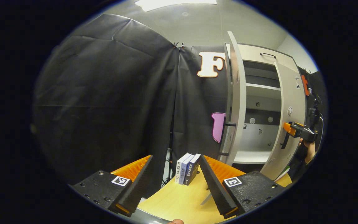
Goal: Grasp the bottle in the cabinet with the left hand and place it on the coaster, then close the right door with the right hand and the left door with the left hand.
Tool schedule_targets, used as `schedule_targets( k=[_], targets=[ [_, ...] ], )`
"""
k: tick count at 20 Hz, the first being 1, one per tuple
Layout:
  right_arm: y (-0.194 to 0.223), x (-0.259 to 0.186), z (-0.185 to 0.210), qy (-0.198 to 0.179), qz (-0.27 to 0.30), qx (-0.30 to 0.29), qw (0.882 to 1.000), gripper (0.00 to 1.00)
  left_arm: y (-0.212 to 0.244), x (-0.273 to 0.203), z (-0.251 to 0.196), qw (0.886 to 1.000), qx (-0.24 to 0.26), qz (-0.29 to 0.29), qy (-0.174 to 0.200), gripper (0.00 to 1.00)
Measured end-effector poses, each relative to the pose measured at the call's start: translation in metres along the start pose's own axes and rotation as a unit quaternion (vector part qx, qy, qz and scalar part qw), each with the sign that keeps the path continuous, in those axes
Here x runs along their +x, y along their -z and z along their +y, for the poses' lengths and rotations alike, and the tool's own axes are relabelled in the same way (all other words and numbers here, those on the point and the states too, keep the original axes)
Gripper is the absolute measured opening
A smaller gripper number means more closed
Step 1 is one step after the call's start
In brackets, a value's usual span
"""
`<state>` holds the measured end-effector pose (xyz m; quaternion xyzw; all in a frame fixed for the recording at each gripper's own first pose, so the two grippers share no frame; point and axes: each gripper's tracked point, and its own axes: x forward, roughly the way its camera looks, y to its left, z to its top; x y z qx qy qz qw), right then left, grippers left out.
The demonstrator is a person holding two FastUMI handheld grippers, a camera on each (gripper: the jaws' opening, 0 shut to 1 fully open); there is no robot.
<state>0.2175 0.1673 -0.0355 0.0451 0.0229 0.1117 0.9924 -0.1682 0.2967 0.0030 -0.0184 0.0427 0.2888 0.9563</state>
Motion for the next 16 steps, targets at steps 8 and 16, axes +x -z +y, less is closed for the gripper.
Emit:
schedule_targets(
  k=[8, 16],
  targets=[
    [0.001, 0.014, 0.002, 0.02, -0.009, -0.005, 1.0, 0.97, -0.001, 0.012, 0.013, 1.0, 0.003, 0.003, -0.011, 0.95],
    [0.001, 0.02, 0.002, 0.041, -0.014, -0.011, 0.999, 0.97, -0.006, 0.026, 0.014, 1.0, 0.011, 0.003, -0.005, 0.94]
  ],
)
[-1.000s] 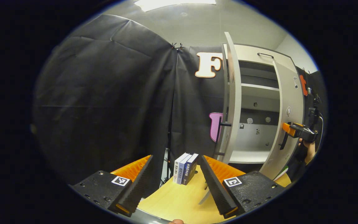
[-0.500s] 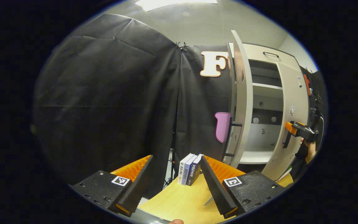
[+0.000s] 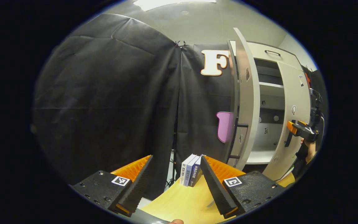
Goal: Grasp the bottle in the cabinet with the left hand and place it on the coaster, then close the right door with the right hand and the left door with the left hand.
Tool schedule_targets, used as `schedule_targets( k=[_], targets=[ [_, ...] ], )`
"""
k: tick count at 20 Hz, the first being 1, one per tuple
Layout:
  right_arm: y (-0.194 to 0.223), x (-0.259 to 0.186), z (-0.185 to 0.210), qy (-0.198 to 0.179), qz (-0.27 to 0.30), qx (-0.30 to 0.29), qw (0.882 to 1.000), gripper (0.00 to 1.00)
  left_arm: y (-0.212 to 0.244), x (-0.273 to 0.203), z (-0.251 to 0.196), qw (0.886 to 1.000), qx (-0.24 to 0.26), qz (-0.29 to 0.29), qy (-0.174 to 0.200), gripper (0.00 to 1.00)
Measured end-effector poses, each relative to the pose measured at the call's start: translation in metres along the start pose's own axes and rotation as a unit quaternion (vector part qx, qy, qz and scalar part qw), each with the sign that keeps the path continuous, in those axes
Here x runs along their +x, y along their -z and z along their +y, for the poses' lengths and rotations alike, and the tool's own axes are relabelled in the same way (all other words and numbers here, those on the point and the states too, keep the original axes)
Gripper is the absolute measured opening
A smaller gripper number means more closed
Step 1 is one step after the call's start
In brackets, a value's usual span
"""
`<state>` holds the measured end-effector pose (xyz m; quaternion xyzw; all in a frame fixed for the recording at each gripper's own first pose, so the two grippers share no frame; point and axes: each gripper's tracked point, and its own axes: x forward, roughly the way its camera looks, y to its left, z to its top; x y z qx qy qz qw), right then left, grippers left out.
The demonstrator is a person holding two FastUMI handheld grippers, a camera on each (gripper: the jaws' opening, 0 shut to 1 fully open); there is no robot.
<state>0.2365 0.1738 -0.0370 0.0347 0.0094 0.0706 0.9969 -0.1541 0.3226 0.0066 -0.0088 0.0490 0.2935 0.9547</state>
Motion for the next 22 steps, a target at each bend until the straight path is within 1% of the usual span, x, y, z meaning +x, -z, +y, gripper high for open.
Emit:
schedule_targets(
  k=[5, 6, 7, 13, 14, 15, 17, 18, 19, 21, 22],
  targets=[
    [0.0, 0.003, 0.0, 0.013, 0.001, -0.004, 1.0, 0.97, 0.002, 0.007, -0.002, 1.0, 0.007, 0.004, 0.01, 0.94],
    [0.0, 0.003, -0.001, 0.015, 0.001, -0.005, 1.0, 0.97, 0.002, 0.008, -0.001, 1.0, 0.009, 0.006, 0.01, 0.89],
    [0.001, 0.004, -0.001, 0.017, 0.001, -0.005, 1.0, 0.97, 0.002, 0.008, 0.0, 1.0, 0.009, 0.007, 0.011, 0.94],
    [0.0, 0.004, 0.0, 0.024, 0.001, -0.01, 1.0, 0.98, 0.001, 0.012, 0.005, 1.0, 0.013, 0.01, 0.014, 0.94],
    [0.0, 0.004, -0.001, 0.023, -0.001, -0.013, 1.0, 0.97, 0.001, 0.014, 0.004, 1.0, 0.011, 0.011, 0.016, 0.89],
    [-0.001, 0.004, -0.001, 0.024, -0.002, -0.016, 1.0, 0.98, 0.002, 0.015, 0.003, 1.0, 0.007, 0.012, 0.019, 0.89],
    [0.002, 0.001, 0.0, 0.022, 0.008, -0.016, 1.0, 0.98, 0.002, 0.021, -0.005, 0.999, 0.001, 0.014, 0.031, 0.89],
    [0.003, -0.006, 0.0, 0.016, 0.013, -0.012, 1.0, 0.97, 0.001, 0.024, -0.011, 0.999, -0.002, 0.015, 0.04, 0.94],
    [-0.001, -0.012, 0.0, 0.011, 0.008, -0.007, 1.0, 0.98, 0.0, 0.026, -0.018, 0.999, -0.004, 0.014, 0.051, 0.89],
    [-0.011, -0.027, -0.002, -0.002, -0.002, -0.004, 1.0, 0.98, -0.001, 0.034, -0.036, 0.997, -0.01, 0.013, 0.079, 0.89],
    [-0.016, -0.036, -0.008, 0.001, -0.008, -0.01, 1.0, 0.98, -0.003, 0.038, -0.046, 0.995, -0.012, 0.012, 0.095, 0.94]
  ],
)
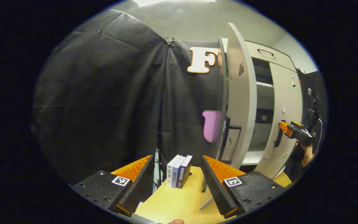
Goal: Grasp the bottle in the cabinet with the left hand and place it on the coaster, then close the right door with the right hand and the left door with the left hand.
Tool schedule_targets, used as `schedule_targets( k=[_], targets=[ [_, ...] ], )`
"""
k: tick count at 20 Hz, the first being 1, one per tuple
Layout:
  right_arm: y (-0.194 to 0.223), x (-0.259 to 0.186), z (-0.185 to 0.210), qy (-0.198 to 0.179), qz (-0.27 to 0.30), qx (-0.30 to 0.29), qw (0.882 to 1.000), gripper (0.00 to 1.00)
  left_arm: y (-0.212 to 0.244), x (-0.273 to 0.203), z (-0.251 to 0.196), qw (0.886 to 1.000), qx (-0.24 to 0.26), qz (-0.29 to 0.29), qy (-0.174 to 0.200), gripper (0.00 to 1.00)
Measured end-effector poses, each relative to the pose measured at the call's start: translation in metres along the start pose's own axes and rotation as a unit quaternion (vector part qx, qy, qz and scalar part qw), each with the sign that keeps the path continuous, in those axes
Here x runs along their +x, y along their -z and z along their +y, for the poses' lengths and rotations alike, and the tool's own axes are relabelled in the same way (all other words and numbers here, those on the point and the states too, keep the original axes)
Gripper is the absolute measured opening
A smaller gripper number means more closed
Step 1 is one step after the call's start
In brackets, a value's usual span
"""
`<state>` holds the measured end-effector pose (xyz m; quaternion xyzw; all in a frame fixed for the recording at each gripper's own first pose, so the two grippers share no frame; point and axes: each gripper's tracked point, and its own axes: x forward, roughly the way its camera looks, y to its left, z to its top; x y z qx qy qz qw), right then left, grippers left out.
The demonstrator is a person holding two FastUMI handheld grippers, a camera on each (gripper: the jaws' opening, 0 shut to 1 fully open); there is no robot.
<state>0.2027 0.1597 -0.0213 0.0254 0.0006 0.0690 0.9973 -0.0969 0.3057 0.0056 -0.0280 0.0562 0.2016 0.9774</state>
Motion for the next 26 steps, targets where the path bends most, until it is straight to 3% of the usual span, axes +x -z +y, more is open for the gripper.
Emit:
schedule_targets(
  k=[2, 4, 5, 7, 10, 11, 15, 21, 26],
  targets=[
    [-0.014, -0.014, -0.015, 0.011, -0.017, -0.014, 1.0, 0.97, -0.006, 0.01, -0.02, 0.999, -0.001, -0.007, 0.035, 0.89],
    [-0.026, -0.029, -0.032, 0.023, -0.031, -0.022, 0.999, 0.98, -0.011, 0.021, -0.037, 0.998, 0.002, -0.016, 0.064, 0.94],
    [-0.031, -0.034, -0.042, 0.034, -0.037, -0.024, 0.998, 0.98, -0.01, 0.026, -0.042, 0.997, 0.005, -0.018, 0.072, 0.89],
    [-0.036, -0.045, -0.06, 0.055, -0.04, -0.025, 0.997, 0.98, -0.007, 0.033, -0.05, 0.996, 0.01, -0.014, 0.089, 0.94],
    [-0.03, -0.055, -0.081, 0.075, -0.026, -0.021, 0.997, 0.98, -0.003, 0.038, -0.059, 0.994, 0.013, -0.007, 0.109, 0.88],
    [-0.027, -0.057, -0.085, 0.079, -0.021, -0.02, 0.996, 0.98, -0.002, 0.04, -0.064, 0.993, 0.003, -0.006, 0.121, 0.92],
    [-0.02, -0.065, -0.095, 0.088, -0.01, -0.015, 0.996, 0.98, 0.003, 0.037, -0.089, 0.985, -0.032, 0.007, 0.168, 0.9],
    [-0.016, -0.081, -0.113, 0.098, 0.003, -0.03, 0.995, 0.97, 0.008, 0.035, -0.133, 0.974, -0.039, 0.009, 0.221, 0.9],
    [-0.018, -0.089, -0.134, 0.112, 0.009, -0.033, 0.993, 0.97, 0.011, 0.043, -0.165, 0.969, -0.035, 0.012, 0.245, 0.9]
  ],
)
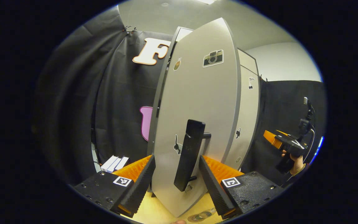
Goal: Grasp the bottle in the cabinet with the left hand and place it on the coaster, then close the right door with the right hand and the left door with the left hand.
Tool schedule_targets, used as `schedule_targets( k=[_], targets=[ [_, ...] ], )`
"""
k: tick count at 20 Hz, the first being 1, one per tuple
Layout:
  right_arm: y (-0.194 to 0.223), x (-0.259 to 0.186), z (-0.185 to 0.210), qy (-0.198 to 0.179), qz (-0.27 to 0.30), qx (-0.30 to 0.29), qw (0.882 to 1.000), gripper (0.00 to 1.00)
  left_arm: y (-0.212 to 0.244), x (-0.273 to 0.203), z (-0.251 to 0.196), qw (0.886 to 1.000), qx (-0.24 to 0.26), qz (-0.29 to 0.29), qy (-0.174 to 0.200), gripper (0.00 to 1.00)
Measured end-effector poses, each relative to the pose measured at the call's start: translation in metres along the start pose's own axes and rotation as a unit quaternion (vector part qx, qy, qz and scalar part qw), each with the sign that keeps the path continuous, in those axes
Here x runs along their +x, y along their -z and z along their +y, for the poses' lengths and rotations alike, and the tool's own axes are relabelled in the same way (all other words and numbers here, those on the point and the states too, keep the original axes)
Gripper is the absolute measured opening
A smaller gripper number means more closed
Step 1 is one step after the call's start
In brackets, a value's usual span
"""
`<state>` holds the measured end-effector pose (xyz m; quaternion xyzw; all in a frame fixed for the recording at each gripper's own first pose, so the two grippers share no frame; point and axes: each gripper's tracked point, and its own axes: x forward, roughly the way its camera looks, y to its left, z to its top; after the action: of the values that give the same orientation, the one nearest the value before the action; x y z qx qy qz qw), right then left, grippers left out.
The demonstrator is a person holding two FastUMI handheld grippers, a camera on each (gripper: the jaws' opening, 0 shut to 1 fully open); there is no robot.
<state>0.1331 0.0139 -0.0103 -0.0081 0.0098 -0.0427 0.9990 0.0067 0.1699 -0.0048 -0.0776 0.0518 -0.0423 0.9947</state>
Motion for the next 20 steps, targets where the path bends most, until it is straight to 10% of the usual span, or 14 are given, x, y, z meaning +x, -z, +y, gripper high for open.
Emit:
schedule_targets(
  k=[20],
  targets=[
    [0.012, -0.017, -0.087, 0.072, 0.018, -0.028, 0.997, 0.98, 0.018, 0.082, -0.062, 0.997, 0.044, 0.012, 0.058, 0.96]
  ],
)
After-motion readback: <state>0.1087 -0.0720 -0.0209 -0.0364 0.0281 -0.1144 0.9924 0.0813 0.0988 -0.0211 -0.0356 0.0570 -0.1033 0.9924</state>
